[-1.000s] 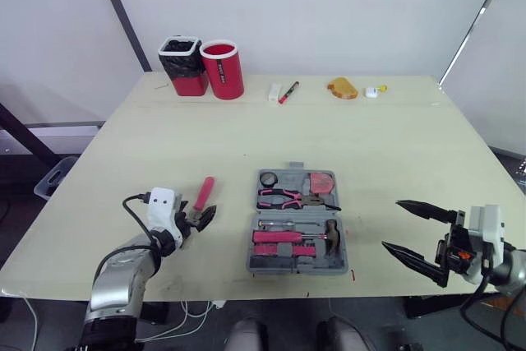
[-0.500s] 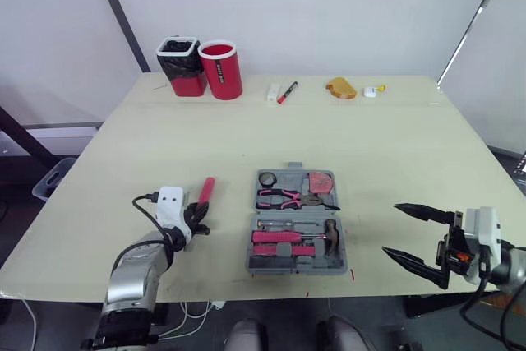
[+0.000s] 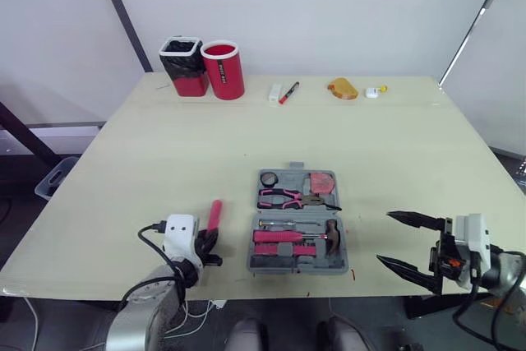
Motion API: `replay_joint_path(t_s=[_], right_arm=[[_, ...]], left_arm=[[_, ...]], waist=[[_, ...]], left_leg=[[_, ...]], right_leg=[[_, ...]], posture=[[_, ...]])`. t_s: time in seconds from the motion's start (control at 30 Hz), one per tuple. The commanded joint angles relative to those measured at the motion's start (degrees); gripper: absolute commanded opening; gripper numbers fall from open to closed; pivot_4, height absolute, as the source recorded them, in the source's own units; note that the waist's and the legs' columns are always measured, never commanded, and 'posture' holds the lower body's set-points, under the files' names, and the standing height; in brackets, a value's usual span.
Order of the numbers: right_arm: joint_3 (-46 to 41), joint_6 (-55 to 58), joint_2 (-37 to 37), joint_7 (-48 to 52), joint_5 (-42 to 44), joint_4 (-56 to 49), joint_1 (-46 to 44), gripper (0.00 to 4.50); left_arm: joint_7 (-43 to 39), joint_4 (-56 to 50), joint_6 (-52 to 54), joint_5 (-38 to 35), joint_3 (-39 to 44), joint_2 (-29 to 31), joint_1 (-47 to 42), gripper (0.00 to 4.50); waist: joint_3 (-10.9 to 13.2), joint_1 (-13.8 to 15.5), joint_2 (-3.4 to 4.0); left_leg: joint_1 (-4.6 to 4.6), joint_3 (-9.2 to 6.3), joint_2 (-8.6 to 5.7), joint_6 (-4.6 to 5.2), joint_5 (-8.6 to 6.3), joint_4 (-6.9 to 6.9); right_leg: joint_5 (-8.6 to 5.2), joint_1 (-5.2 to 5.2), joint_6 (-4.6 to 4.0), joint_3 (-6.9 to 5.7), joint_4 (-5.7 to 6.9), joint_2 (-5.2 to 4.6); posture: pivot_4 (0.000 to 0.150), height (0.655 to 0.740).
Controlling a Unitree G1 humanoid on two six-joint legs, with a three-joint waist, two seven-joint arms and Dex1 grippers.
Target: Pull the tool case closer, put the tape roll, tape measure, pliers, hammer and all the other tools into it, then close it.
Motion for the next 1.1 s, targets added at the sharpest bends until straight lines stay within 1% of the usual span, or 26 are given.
replay_joint_path(t_s=[0.03, 0.13, 0.2, 0.23, 0.27, 0.3, 0.33, 0.43, 0.57, 0.73, 0.77, 0.93, 1.0, 1.1], right_arm=[[-0.25, -1.41, -0.03, 0.64, 0.44, -0.33, -0.85, 4.50], [-0.16, -1.50, -0.12, 0.89, 0.36, 0.20, -1.31, 4.50], [-0.08, -1.65, -0.10, 1.00, 0.23, 0.54, -1.53, 4.50], [0.00, -1.78, -0.02, 1.05, 0.11, 0.74, -1.60, 4.50], [0.06, -1.87, 0.03, 1.08, 0.02, 0.88, -1.65, 4.50], [0.14, -1.97, 0.11, 1.08, -0.07, 0.93, -1.65, 4.50], [0.23, -2.09, 0.22, 1.07, -0.14, 0.99, -1.63, 4.50], [0.49, -2.46, 0.57, 0.89, -0.25, 0.99, -1.43, 4.50], [0.44, -2.77, 1.14, 0.78, -0.07, 0.87, -1.06, 4.50], [0.62, -2.57, 1.34, 1.69, 0.94, -0.05, -0.13, 4.50], [0.51, -2.71, 1.26, 2.19, 1.23, -0.29, 0.22, 4.50], [0.39, -2.05, 0.40, 4.04, 2.40, -0.88, 1.18, 4.50], [0.48, -2.60, 0.51, 4.13, 1.86, -0.26, 0.84, 4.50], [0.76, -3.01, 0.81, 4.01, 1.32, 0.23, 0.54, 4.50]], left_arm=[[0.80, -3.01, 0.26, -0.31, -0.59, -0.88, 0.40, 0.40], [2.58, -2.16, -0.07, 1.10, 0.23, -0.99, 0.18, 0.40], [2.36, -1.89, -1.11, 0.52, 0.64, -1.37, 0.08, 1.46], [1.98, -2.02, -1.36, -0.01, 0.73, -1.47, 0.06, 1.85], [1.75, -2.11, -1.49, -0.36, 0.78, -1.52, 0.05, 2.04], [1.61, -2.21, -1.59, -0.56, 0.85, -1.51, 0.07, 2.54], [1.36, -2.44, -1.82, -0.94, 0.97, -1.59, 0.09, 2.93], [0.64, -3.51, -2.51, -1.67, 1.22, -1.61, 0.58, 4.45], [0.18, -5.12, -3.27, -3.14, 1.77, -2.22, 0.90, 4.45], [-2.21, -6.20, -3.60, -4.36, 2.94, 0.29, -0.81, 4.45], [-3.53, -5.88, -3.50, -4.87, 3.32, 1.61, -1.53, 4.45], [-14.72, 0.22, -6.16, -7.73, 4.26, 10.05, -6.81, 4.45], [-23.81, 4.75, -9.10, -7.48, 2.42, 16.20, -9.85, 4.45], [-35.52, 11.61, -14.72, -6.37, -0.78, 23.18, -14.06, 4.45]], waist=[[0.00, -0.07, 0.00], [0.00, -0.11, 0.00], [0.00, -0.11, 0.00], [0.00, -0.11, 0.00], [0.00, -0.11, 0.00], [0.00, -0.12, 0.00], [0.00, -0.10, 0.00], [0.00, -0.11, 0.00], [0.00, -0.13, 0.00], [0.00, -0.05, 0.00], [0.00, -0.05, 0.00], [0.00, -0.07, 0.01], [0.00, -0.11, 0.03], [0.03, -0.10, 0.00]], left_leg=[[0.00, 0.00, 0.00, 0.00, 0.00, 0.00], [0.00, -0.02, 0.00, 0.00, 0.00, 0.00], [0.00, -0.03, 0.00, 0.00, 0.00, 0.00], [0.00, -0.03, 0.00, 0.00, 0.00, 0.00], [0.00, -0.03, 0.00, 0.00, 0.00, 0.00], [0.00, -0.03, 0.00, 0.00, 0.00, 0.00], [0.00, -0.02, 0.00, 0.00, 0.00, 0.00], [0.00, -0.02, 0.00, 0.00, 0.00, 0.00], [0.00, -0.03, 0.00, 0.00, 0.00, 0.00], [-0.01, -0.04, 0.00, 0.00, 0.00, 0.00], [-0.01, -0.03, 0.00, 0.00, 0.00, 0.00], [0.00, -0.07, 0.01, 0.00, 0.00, 0.00], [0.00, -0.05, 0.01, 0.00, 0.00, 0.00], [0.00, -0.04, 0.02, 0.00, 0.00, -0.01]], right_leg=[[0.00, 0.00, 0.00, 0.00, 0.00, 0.00], [0.00, 0.00, 0.00, 0.00, 0.00, 0.02], [0.00, 0.00, 0.00, -0.01, 0.00, 0.03], [0.00, 0.00, 0.00, -0.01, 0.00, 0.02], [0.00, 0.00, 0.00, -0.01, 0.00, 0.02], [0.00, 0.00, 0.00, -0.01, 0.00, 0.02], [0.00, 0.00, -0.01, -0.01, 0.00, 0.02], [-0.06, 0.00, -0.10, -0.01, 0.00, 0.02], [-0.06, 0.00, -0.10, 0.00, 0.00, 0.02], [-0.07, 0.00, -0.12, -0.02, 0.00, 0.02], [-0.07, 0.00, -0.12, -0.01, 0.00, 0.02], [-0.09, 0.00, -0.17, -0.06, 0.00, 0.04], [-0.10, 0.00, -0.18, -0.05, 0.00, 0.04], [-0.11, -0.01, -0.19, -0.06, -0.01, 0.06]], posture=[[0.150, 0.7400], [0.150, 0.7400], [0.150, 0.7400], [0.150, 0.7400], [0.150, 0.7400], [0.150, 0.7400], [0.150, 0.7400], [0.150, 0.7400], [0.150, 0.7400], [0.150, 0.7400], [0.150, 0.7400], [0.150, 0.7400], [0.150, 0.7400], [0.150, 0.7400]])
